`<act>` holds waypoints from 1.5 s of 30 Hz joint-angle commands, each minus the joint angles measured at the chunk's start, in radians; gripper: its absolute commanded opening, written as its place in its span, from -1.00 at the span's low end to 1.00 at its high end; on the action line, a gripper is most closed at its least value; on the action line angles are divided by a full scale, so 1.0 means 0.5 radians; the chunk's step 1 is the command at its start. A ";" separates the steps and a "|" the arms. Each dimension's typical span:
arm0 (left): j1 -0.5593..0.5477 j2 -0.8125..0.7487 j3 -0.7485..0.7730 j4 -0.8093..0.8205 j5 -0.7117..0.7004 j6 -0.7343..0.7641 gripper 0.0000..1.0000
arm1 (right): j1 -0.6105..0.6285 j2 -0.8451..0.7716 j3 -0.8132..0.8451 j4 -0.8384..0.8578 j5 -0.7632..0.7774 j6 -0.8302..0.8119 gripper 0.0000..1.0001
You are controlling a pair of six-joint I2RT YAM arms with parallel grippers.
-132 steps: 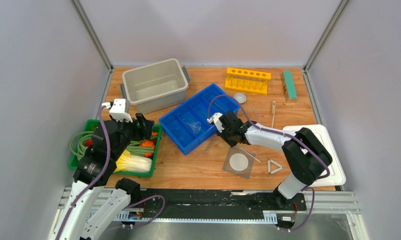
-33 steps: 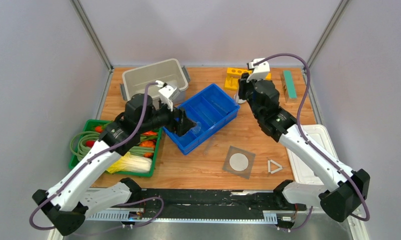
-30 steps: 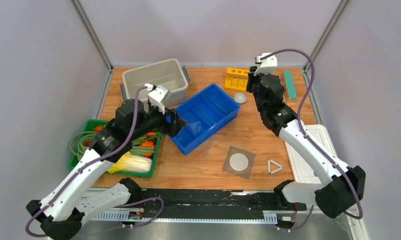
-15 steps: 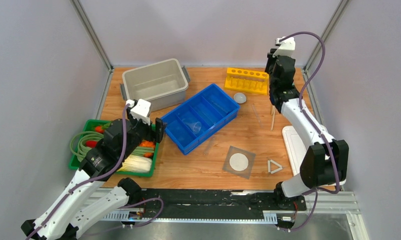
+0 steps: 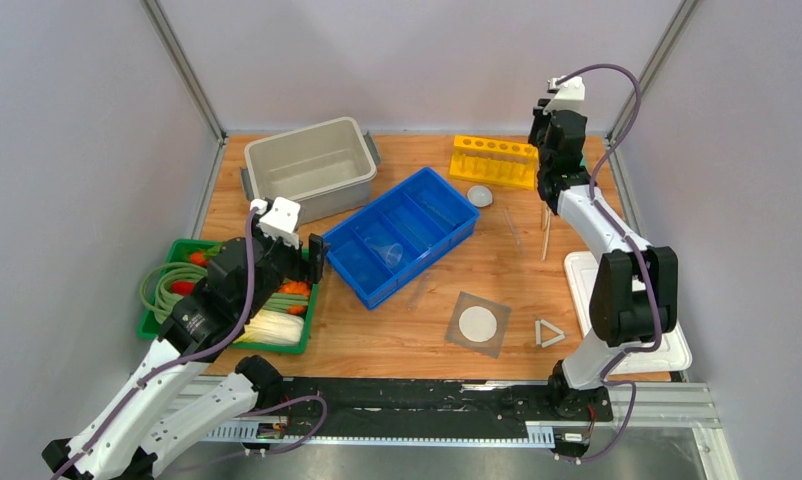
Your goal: Organize the chemistry lab equipment
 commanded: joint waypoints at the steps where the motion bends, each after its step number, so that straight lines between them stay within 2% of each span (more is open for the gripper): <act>1: -0.007 0.009 0.031 0.068 -0.042 0.047 0.64 | -0.009 0.042 0.082 0.187 -0.032 0.031 -0.65; 37: -0.007 0.039 0.038 0.084 -0.021 0.056 0.61 | -0.055 0.217 -0.126 0.325 -0.069 0.056 -0.65; 40: -0.004 0.045 0.038 0.087 -0.018 0.056 0.61 | -0.055 0.251 -0.135 0.325 -0.066 0.123 -0.63; 45: -0.004 0.046 0.035 0.080 -0.018 0.053 0.61 | -0.055 0.279 -0.142 0.297 -0.038 0.166 -0.48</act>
